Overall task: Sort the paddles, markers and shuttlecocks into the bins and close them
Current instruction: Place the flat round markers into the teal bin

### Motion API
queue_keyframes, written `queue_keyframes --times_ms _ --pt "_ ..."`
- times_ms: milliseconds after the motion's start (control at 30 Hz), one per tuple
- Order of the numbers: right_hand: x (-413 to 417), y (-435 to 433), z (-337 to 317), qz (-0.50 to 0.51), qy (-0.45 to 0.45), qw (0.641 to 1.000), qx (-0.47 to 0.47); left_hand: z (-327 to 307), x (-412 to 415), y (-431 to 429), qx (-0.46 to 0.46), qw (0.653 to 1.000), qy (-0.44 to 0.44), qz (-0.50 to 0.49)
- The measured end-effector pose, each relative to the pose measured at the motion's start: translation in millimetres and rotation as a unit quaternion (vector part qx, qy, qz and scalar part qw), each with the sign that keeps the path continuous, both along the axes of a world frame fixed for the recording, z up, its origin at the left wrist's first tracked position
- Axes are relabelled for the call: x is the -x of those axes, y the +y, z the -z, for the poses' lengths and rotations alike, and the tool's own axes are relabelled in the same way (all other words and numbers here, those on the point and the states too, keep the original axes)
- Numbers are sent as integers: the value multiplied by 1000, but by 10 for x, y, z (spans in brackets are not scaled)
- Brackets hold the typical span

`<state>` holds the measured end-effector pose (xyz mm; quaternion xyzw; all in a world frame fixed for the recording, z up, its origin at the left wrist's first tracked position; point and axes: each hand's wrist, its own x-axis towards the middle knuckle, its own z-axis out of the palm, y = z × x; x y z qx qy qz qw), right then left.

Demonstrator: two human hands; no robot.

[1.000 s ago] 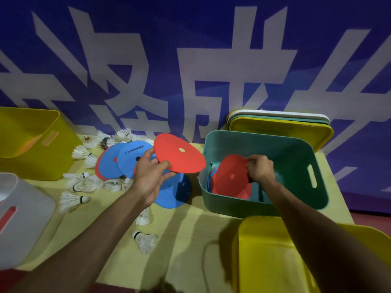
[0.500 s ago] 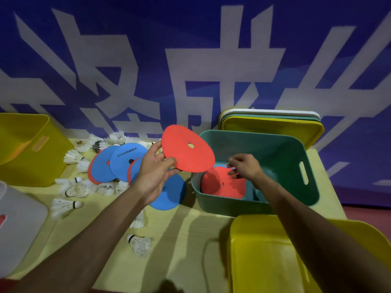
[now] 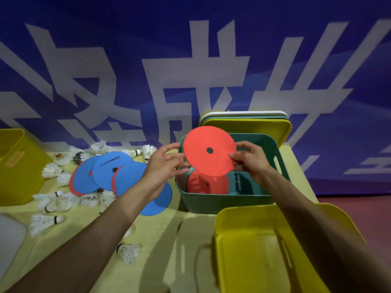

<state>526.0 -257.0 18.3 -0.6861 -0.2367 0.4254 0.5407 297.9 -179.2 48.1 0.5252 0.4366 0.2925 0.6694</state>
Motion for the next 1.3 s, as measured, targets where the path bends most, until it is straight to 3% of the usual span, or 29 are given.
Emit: queue_keyframes --times_ms 133,300,600,733,800,900,1100,1300 --pt "-220 -42 199 33 -87 993 71 1 130 47 0 1000 15 -20" --pt "-173 44 417 -14 -177 965 192 7 352 79 -9 999 34 -41" --pt "137 439 705 -74 -171 959 212 79 723 166 -20 997 48 -60" --pt "109 439 747 -114 -280 916 265 71 808 214 -25 997 41 -67" --pt "101 435 748 -109 -286 913 268 77 833 234 -23 997 35 -67" --pt "156 470 675 -87 -291 922 241 105 869 264 -17 997 31 -65" --pt "535 700 274 -48 -352 929 101 159 1029 413 -8 997 32 -70" --pt "1219 1123 -105 -99 -451 887 -32 234 1440 674 -2 993 43 -112"
